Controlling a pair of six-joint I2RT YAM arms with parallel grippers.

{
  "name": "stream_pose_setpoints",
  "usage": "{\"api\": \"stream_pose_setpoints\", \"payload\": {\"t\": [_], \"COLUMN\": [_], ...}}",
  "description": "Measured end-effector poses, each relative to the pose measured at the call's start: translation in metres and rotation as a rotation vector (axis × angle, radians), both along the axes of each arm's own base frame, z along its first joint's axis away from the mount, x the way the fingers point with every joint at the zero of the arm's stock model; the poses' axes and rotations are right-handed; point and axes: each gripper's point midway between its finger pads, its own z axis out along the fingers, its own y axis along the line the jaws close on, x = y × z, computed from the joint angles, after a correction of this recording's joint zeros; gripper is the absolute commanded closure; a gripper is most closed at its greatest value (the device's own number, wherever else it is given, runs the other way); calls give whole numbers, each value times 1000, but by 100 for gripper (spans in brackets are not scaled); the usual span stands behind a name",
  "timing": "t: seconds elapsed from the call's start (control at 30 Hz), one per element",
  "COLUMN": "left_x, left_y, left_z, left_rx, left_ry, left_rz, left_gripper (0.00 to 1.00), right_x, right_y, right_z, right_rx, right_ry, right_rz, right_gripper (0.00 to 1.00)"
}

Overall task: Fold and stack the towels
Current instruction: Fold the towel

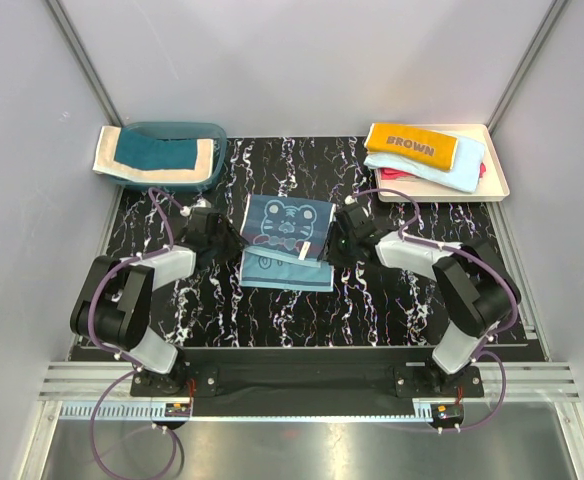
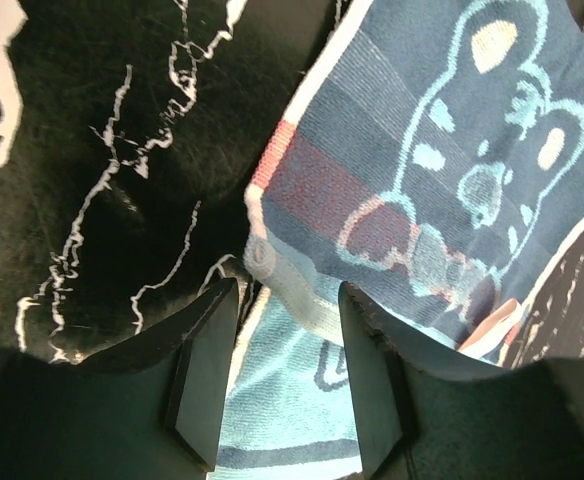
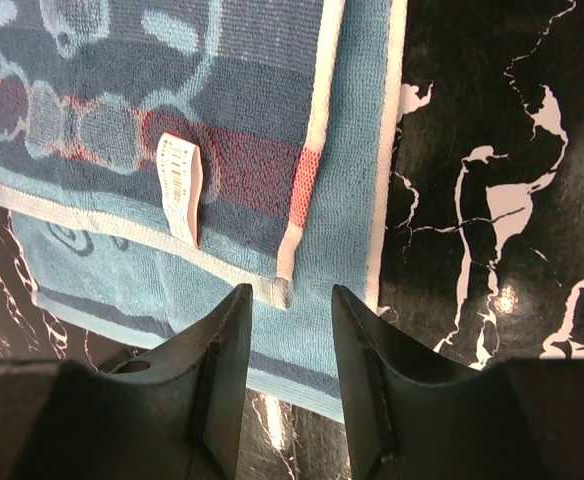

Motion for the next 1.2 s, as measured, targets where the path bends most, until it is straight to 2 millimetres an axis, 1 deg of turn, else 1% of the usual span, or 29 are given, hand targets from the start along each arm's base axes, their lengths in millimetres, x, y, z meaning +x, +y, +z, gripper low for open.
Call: {"api": "stream_pose_setpoints", "payload": {"t": [0.1,0.5,0.67,0.8,0.87,0.9,1.0,1.13,1.17,1.2], "left_x": [0,4,5,4,4,4,4,4,4,4], "left_y": [3,14,17,19,19,19,20,20,20,20], "left_z": [-1,-2,-3,-6,-8,-9,-10,-10,-10,-10], "left_rx": [13,26,31,37,42,43,46,50,51,50], "left_ry": [1,0,0,8,13,15,16,15,15,13], "left_rz": [8,37,42,44,42,42,41,37,36,36], "left_gripper": [50,63,66,70,72,74,78,83,85,86], "right_x": [3,6,8,9,10,10,10,13,13,14], "right_y": [2,9,10,11,11,11,10,11,11,11], "right_z": [-1,-8,-13,-14,-14,-14,-14,-11,-11,-10], "right_rx": [8,26,14,17,17,17,14,14,15,13], "right_ry": [1,10,11,9,9,10,12,4,2,0], "right_rz": [-16,-43,-55,-62,-66,-68,-75,-79,-80,-80], "right_gripper": [57,59,59,60,62,66,67,75,79,81]}}
